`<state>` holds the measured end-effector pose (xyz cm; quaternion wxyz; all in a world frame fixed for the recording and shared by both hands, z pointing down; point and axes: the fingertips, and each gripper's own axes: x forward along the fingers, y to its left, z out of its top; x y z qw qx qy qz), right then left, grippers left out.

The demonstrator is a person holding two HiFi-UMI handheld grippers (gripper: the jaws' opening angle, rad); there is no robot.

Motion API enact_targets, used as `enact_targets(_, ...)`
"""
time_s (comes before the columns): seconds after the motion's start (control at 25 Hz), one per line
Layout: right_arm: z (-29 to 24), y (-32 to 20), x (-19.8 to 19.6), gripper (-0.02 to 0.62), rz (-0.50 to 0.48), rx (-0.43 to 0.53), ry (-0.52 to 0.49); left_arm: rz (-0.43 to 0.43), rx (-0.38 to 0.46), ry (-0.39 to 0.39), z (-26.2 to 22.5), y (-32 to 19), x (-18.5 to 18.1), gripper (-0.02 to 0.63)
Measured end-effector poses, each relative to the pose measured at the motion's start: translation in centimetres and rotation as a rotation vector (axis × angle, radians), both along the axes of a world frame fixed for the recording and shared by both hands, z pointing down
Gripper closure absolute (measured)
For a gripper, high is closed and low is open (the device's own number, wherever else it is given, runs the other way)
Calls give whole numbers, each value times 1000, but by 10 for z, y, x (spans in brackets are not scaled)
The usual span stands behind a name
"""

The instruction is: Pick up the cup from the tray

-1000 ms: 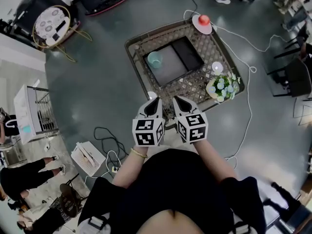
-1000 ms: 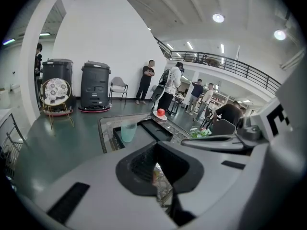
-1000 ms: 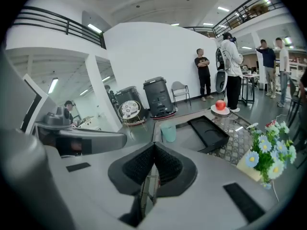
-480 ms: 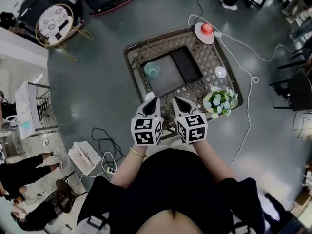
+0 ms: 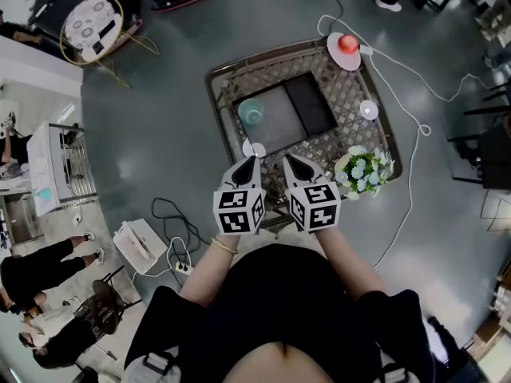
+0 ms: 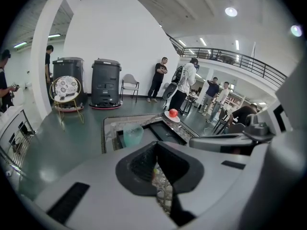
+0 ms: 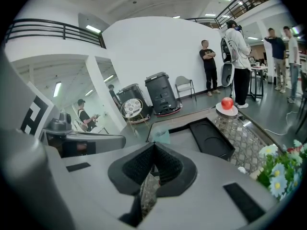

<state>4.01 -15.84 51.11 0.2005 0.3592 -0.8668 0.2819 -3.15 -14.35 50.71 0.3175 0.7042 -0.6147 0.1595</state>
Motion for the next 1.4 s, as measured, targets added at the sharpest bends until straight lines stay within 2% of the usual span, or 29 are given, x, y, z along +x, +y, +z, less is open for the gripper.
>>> enact_targets(0.48, 16, -11, 1, 586, 49, -56, 16, 20, -47, -13, 22, -15, -12, 597)
enact_targets(0.92, 22, -22, -20, 586, 92, -82, 14, 98, -73, -58, 69, -45, -35, 587)
enact_targets(0.96, 23, -23, -21, 584, 97, -86, 14, 107, -76, -59, 75, -49, -37, 567)
enact_targets(1.08, 28, -27, -25, 585, 111, -95, 15, 144, -85, -54, 93, -60, -40, 449)
enact_targets(1.4, 46, -25, -36, 584, 133, -138, 14, 221, -89, -76, 134, -86, -44, 289)
